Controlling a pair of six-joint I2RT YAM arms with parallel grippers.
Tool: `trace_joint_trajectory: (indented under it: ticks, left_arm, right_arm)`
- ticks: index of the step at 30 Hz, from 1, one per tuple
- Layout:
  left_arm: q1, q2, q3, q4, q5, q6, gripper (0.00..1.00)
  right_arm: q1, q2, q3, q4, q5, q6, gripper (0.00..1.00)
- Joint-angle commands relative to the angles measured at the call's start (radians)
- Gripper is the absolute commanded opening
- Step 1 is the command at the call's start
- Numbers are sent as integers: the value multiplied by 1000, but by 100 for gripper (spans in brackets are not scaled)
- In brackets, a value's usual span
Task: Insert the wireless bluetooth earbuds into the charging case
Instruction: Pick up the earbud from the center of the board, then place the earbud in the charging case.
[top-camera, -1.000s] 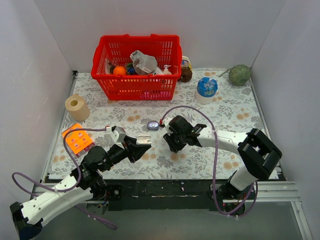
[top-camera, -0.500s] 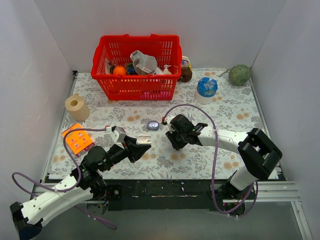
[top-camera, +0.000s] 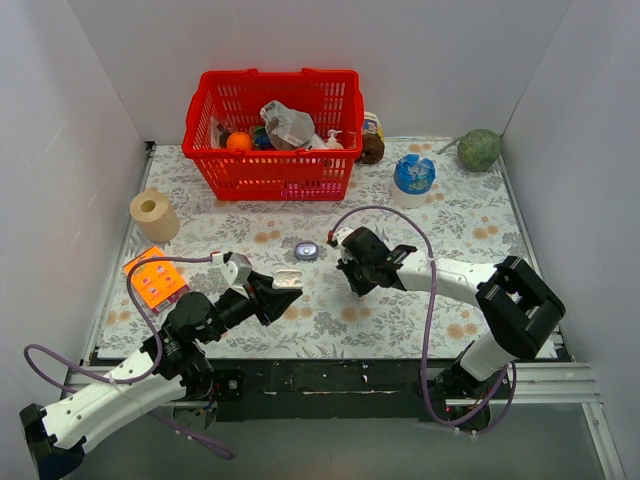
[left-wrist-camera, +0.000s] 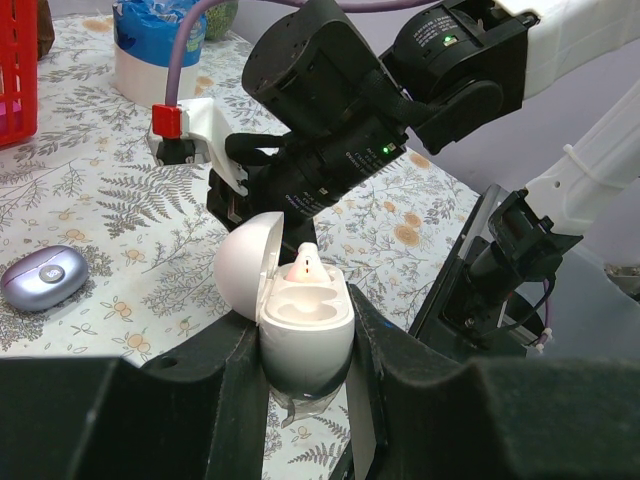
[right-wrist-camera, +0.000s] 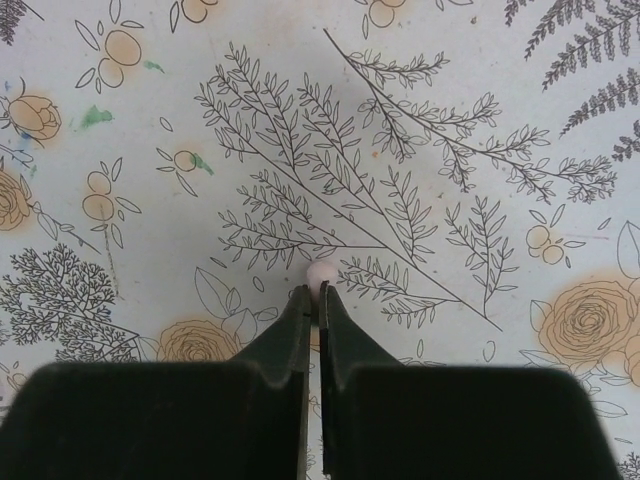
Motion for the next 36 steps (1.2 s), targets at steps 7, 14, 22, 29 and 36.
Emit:
trace_joint_trajectory:
  ticks: [7, 14, 22, 29, 36]
  left_arm:
    - [-1, -7, 28, 8, 18, 36, 0]
    - [-1, -24, 13, 147, 231, 94, 0]
    - [-1, 178, 28, 343, 567, 20, 0]
    - [-1, 368, 107, 428, 687, -15, 0]
    - [-1, 401, 131, 440, 731, -13, 0]
  right_arm:
    - [-7, -227, 75, -131, 56, 20, 1]
    - [2, -516, 356, -350, -358, -75, 1]
    - [95, -585, 554, -492, -690, -86, 1]
    - [298, -571, 490, -411, -500, -15, 1]
    - [341, -545, 429, -326, -466, 17, 1]
